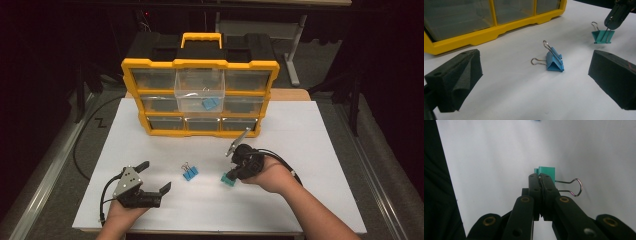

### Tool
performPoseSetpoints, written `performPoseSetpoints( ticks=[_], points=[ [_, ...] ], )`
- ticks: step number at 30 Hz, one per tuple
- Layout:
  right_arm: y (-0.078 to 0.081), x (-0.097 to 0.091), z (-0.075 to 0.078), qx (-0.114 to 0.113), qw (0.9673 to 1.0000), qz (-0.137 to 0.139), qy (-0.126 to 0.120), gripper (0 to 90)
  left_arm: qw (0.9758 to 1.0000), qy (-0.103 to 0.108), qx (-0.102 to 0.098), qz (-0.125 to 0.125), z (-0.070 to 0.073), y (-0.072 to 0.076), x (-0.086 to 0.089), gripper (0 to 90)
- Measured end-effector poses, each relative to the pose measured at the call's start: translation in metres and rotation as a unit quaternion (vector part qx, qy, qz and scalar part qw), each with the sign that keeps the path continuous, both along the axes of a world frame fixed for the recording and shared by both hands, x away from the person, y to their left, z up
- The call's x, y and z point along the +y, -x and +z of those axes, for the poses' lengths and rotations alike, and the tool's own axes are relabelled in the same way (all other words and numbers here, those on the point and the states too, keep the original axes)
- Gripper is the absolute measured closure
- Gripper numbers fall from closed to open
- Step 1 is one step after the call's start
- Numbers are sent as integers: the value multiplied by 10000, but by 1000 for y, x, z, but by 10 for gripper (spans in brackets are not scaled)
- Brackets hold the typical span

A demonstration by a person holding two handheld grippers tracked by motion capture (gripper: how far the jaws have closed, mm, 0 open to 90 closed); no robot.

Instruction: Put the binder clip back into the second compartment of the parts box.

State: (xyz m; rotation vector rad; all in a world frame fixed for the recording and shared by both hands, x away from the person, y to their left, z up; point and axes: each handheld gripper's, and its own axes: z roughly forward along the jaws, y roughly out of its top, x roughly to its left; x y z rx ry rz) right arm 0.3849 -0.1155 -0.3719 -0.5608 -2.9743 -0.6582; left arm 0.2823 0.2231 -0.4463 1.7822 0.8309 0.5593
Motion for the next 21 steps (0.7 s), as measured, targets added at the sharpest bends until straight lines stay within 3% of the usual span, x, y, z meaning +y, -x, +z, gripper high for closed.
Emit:
performPoseSetpoints(
  ticks=[7,21],
  points=[
    [5,-27,-3,38,10000,-67,-2,900,10000,20,-23,27,0,0,0,4],
    [9,-55,2,90,9998,-143,72,900,10000,13,3,19,0,0,-1,3]
  ],
)
